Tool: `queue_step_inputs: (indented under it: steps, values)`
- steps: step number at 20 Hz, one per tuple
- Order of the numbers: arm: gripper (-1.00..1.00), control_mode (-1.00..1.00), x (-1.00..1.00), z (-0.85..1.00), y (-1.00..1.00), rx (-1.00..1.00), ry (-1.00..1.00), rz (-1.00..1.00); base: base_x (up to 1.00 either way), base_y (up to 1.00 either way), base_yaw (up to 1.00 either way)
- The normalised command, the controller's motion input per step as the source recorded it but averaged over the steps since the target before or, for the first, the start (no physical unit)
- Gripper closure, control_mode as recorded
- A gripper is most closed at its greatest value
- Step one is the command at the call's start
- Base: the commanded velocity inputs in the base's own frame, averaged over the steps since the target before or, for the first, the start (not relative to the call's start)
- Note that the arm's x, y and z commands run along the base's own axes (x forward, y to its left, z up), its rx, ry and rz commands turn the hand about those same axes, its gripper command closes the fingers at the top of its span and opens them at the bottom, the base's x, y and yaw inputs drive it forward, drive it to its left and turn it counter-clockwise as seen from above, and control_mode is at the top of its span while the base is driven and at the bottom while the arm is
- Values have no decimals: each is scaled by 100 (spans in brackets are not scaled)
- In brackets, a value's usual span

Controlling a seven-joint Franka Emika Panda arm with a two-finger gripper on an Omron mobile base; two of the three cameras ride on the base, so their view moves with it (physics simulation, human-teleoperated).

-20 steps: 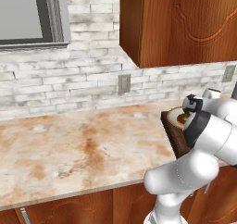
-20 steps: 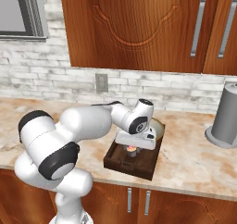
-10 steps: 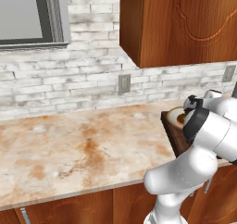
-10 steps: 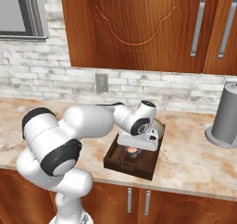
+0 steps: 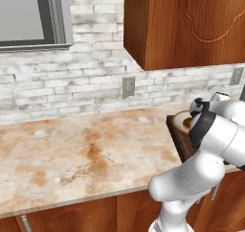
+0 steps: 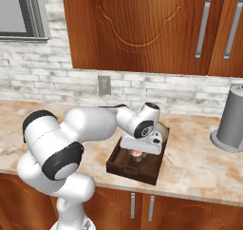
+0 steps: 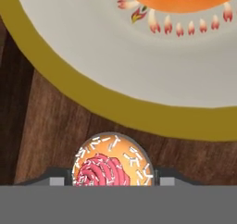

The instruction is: Place the bowl with donut and the cupcake onto the tray.

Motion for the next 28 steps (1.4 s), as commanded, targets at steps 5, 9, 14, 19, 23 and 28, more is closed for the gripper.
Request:
queue_step_inputs:
  steps: [5,9,14,19,23,28]
  values:
    - [-100,-100,0,8,0,0,0,0,0,0,0]
    - [-100,-100,-2,26,0,0,0,0,0,0,0]
    - [-100,-100,-16,31,0,0,0,0,0,0,0]
    - [-100,-100,-23,25,2,0,0,0,0,0,0]
    - [-100,-100,-23,16,22,-3,0,0,0,0,0]
    - [-100,-100,-21,15,37,-5,0,0,0,0,0]
